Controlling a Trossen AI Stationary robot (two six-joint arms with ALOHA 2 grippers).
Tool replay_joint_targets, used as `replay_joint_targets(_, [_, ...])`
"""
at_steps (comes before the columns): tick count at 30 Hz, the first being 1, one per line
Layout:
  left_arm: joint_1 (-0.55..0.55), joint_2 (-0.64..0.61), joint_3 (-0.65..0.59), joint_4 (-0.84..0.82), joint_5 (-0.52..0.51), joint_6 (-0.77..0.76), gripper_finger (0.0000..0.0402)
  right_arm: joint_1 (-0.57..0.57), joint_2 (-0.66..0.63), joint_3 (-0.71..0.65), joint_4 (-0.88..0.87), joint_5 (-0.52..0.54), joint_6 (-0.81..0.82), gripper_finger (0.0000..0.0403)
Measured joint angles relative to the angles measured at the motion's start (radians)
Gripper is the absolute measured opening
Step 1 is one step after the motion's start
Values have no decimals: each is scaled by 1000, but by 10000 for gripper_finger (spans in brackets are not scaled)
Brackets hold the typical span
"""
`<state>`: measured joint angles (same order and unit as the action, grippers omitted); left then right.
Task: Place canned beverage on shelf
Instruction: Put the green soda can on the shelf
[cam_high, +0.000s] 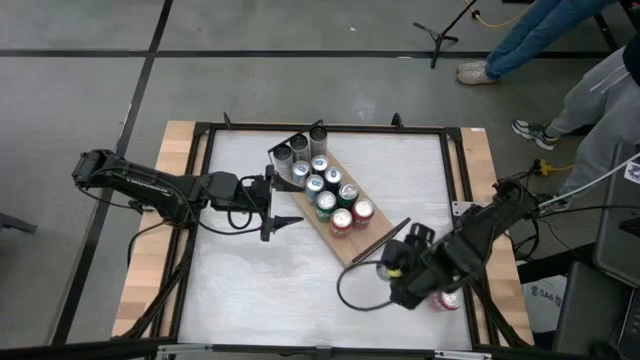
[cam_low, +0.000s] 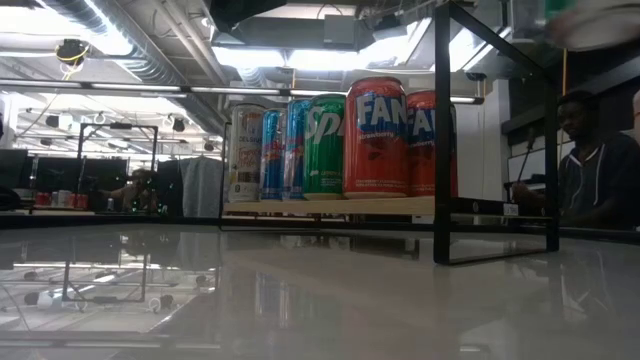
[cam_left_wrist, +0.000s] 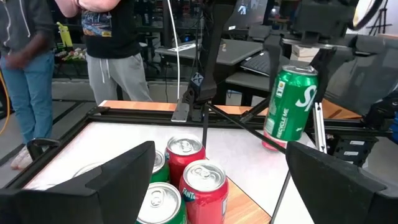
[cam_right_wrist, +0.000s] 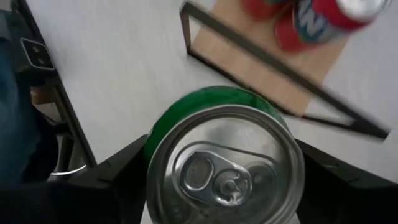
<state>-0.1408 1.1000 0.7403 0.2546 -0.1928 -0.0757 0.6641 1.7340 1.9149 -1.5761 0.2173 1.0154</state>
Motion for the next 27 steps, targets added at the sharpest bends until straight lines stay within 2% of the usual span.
replay_joint_targets(10, [0, 0, 0, 0, 0, 0, 354, -129, -14, 56, 3, -80, -317, 289])
replay_joint_targets(22, [0, 0, 0, 0, 0, 0, 354, -273, -152, 45, 2, -52, -618, 290])
replay_joint_targets(27, [0, 0, 0, 1, 0, 0, 354, -331, -166, 40, 4, -52, -742, 291])
